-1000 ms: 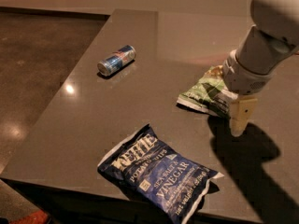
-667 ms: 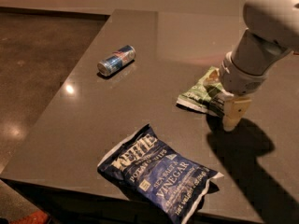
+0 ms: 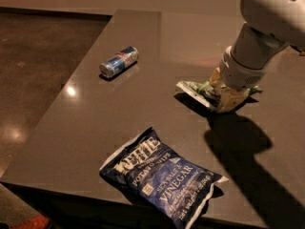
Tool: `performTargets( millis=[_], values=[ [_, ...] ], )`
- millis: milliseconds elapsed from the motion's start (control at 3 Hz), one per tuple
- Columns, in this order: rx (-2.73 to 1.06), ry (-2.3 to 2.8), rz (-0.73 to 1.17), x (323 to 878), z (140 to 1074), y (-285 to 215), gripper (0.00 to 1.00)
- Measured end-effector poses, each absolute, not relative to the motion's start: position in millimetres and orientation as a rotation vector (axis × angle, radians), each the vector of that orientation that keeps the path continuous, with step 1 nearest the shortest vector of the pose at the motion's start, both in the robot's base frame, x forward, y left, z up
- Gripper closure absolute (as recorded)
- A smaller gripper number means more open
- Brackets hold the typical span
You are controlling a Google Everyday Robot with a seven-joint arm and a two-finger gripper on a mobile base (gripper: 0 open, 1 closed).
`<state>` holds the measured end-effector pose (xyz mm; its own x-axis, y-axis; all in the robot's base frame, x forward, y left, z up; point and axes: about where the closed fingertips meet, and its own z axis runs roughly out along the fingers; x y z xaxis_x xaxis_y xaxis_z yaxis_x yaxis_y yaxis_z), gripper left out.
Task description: Move green jalapeno chip bag near redbull can
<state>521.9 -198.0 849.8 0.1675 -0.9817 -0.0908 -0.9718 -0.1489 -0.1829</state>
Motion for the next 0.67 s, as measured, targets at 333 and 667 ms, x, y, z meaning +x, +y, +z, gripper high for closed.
performTargets(
  millis=[333,667],
  values=[
    [-2.264,1.820,-0.095,542,871,-172,1.00],
    [-2.279,1.747,-0.105,558,882,-149,1.00]
  ],
)
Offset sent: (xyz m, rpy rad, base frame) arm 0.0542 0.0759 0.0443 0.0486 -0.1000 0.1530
